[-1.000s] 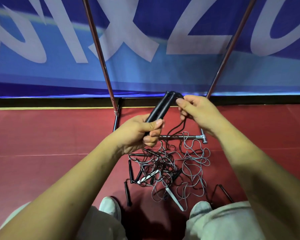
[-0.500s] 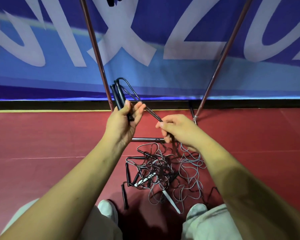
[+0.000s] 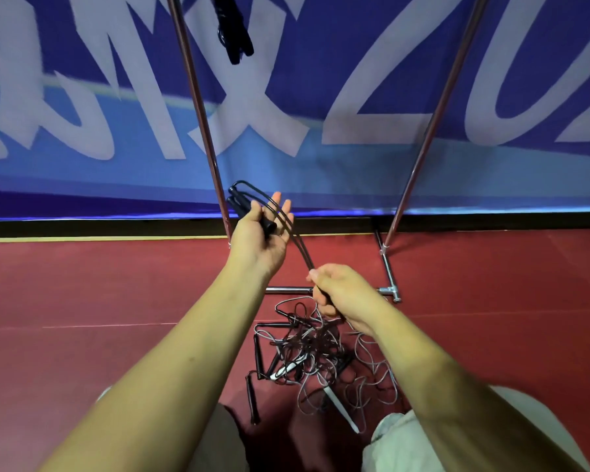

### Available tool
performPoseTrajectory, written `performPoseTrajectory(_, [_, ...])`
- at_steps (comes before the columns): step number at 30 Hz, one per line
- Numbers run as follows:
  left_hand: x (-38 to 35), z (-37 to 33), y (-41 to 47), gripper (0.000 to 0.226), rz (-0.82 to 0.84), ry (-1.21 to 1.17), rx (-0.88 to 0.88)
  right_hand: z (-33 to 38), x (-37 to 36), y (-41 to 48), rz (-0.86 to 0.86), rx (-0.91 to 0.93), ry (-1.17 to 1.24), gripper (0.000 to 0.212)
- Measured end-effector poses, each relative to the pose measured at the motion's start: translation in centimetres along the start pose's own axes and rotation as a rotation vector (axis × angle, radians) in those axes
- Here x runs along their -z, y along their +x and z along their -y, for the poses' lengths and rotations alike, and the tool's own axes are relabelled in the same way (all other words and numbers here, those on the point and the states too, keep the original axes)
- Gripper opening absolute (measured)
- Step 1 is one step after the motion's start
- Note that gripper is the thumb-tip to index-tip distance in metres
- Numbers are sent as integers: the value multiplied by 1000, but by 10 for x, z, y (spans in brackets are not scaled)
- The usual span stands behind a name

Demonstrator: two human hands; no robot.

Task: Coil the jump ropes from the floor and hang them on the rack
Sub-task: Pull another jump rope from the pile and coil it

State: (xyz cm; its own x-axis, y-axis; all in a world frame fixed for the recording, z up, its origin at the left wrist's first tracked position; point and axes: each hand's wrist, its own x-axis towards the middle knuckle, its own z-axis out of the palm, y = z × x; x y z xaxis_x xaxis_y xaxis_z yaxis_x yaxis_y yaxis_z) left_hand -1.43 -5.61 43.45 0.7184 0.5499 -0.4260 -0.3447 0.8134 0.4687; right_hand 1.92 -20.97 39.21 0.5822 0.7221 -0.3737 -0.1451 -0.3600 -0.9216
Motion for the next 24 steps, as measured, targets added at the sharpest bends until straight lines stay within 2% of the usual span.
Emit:
performPoseTrajectory(3, [-4, -2, 2, 34, 4, -20, -8, 9, -3, -9, 25, 7, 43, 21])
performPoseTrajectory(6, [-6, -5, 2, 34, 61, -8, 26, 20, -1, -13, 95, 8, -14, 25])
performPoseTrajectory(9, [-8, -6, 2, 41, 86, 89, 49, 26, 4, -9, 111, -7, -98, 26])
performPoseTrajectory(14, [-3, 1, 10, 34, 50, 271, 14, 21, -2, -4, 172, -48, -112, 24])
performPoseTrajectory(18, [15, 5, 11, 27, 135, 178, 115, 18, -9, -7, 239, -33, -213, 25])
performPoseTrajectory(21, [30, 4, 21, 21, 101, 222, 66, 21, -11, -10, 278, 32, -236, 28])
performPoseTrajectory(24, [44, 3, 30, 19, 2, 387, 12, 26, -14, -12, 259, 128, -359, 27])
